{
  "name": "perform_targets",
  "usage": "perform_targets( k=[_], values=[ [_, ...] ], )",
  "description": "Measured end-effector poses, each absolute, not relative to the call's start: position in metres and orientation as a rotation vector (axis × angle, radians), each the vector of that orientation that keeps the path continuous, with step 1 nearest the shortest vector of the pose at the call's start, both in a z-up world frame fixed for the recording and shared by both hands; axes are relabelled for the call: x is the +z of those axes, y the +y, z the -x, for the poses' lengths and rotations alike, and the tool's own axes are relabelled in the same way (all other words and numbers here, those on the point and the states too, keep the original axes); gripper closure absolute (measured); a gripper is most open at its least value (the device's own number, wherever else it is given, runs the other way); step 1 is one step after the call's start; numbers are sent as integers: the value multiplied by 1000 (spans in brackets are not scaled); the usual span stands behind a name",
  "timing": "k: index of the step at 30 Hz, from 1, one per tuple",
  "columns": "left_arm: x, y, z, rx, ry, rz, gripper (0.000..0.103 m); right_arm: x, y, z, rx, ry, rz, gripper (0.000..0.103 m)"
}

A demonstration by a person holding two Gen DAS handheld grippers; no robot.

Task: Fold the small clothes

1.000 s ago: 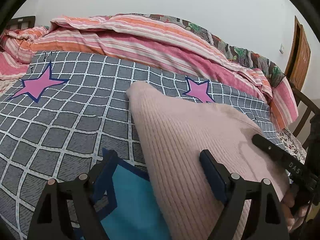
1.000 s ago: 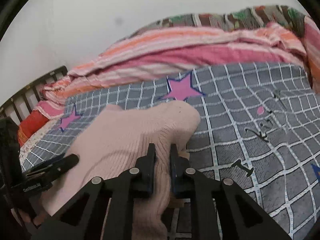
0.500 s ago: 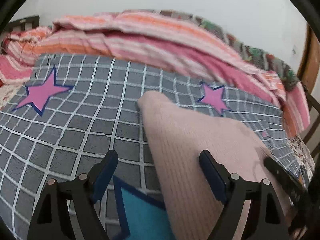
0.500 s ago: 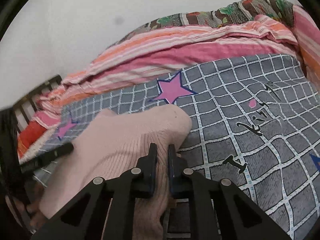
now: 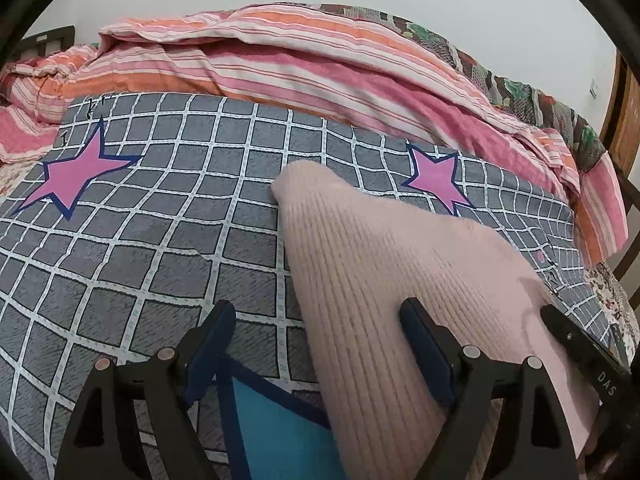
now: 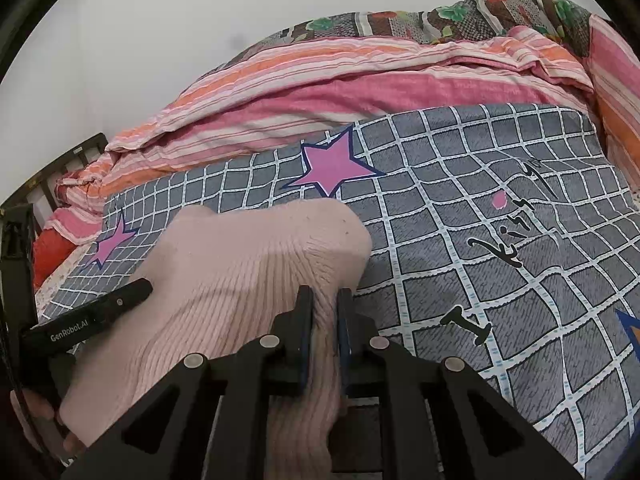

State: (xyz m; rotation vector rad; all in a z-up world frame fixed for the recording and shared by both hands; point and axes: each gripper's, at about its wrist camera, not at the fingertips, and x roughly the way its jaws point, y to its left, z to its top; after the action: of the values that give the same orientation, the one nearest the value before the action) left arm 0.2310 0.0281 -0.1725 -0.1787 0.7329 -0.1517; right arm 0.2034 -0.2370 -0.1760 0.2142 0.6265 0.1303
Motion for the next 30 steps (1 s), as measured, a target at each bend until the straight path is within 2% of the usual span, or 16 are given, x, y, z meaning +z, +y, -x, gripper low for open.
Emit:
perform_targets(
  k=[21,24,28,30],
  values=[
    [-166,31,-161,-200,789,233,19,-175,-239,-200,145,629,-234,91],
    [-170,26,-151,-197,807,189,19,-175,-243,-198,132,642,-257,86],
    [-167,25,-140,-181,792,162,19,-168,-243,-190,107,673,-246,73],
    [-166,29,-140,-186,801,192,19,-163,-245,-178,118,674,-260,72]
  ],
)
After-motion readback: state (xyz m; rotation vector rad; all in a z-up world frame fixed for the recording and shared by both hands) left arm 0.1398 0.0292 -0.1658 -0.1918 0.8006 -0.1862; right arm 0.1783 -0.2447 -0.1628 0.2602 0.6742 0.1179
